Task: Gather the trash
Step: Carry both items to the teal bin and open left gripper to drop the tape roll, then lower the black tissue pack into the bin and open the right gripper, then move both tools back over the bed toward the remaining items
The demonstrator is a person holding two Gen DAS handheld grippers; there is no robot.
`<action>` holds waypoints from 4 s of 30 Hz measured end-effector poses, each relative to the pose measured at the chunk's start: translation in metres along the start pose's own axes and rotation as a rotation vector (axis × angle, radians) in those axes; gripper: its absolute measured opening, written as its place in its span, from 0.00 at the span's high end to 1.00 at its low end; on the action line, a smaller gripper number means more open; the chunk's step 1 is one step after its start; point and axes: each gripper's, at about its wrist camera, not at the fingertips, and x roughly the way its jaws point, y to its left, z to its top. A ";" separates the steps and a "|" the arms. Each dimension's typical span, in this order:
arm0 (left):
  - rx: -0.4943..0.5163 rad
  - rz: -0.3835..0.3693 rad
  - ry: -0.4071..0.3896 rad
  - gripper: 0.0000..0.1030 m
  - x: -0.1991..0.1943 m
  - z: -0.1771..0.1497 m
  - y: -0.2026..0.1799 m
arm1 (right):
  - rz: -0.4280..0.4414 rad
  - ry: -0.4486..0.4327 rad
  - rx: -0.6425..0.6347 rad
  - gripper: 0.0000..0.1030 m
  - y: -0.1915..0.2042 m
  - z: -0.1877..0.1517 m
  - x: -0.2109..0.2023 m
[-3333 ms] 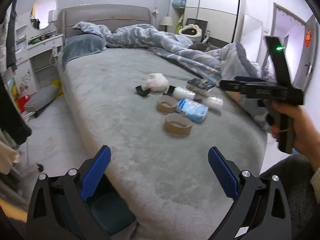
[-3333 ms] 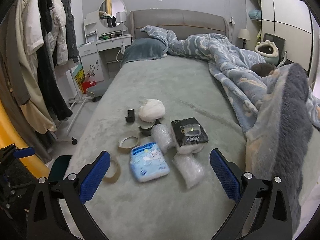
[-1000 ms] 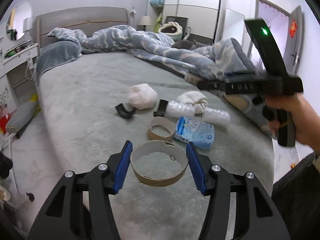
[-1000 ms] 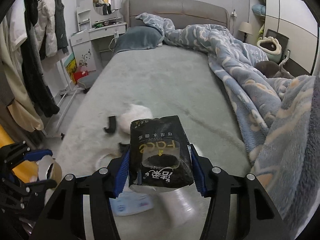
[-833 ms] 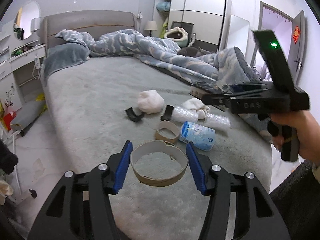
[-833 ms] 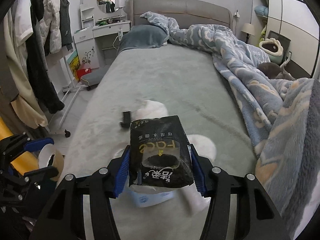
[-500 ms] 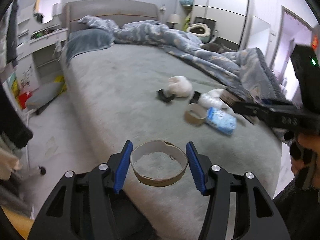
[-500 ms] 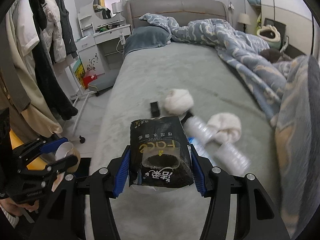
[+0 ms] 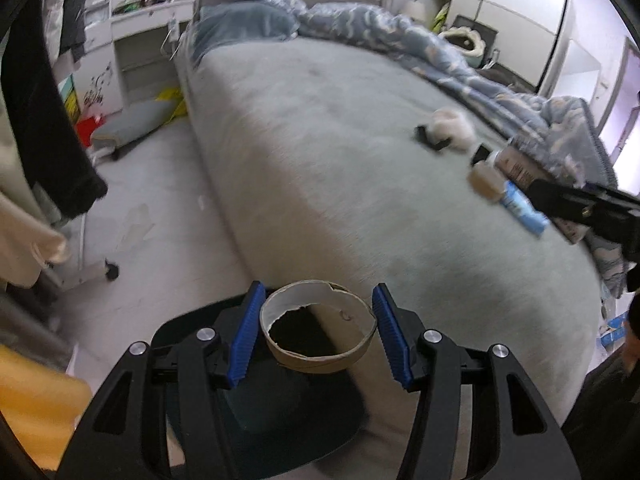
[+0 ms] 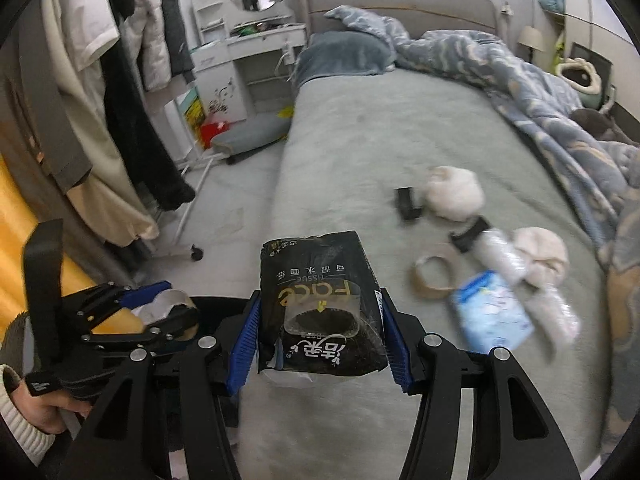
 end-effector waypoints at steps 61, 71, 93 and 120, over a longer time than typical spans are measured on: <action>-0.178 0.117 -0.108 0.31 -0.060 -0.042 0.135 | 0.104 0.478 -0.219 0.45 0.147 -0.062 0.190; -0.134 0.179 -0.185 0.31 -0.085 -0.031 0.136 | 0.100 0.549 -0.251 0.45 0.153 -0.081 0.207; -0.094 0.074 -0.344 0.25 -0.131 0.006 0.102 | 0.174 0.400 -0.287 0.22 0.163 -0.062 0.160; -0.022 0.003 -0.384 0.09 -0.122 0.047 0.025 | 0.109 0.088 -0.164 0.10 0.046 -0.009 0.050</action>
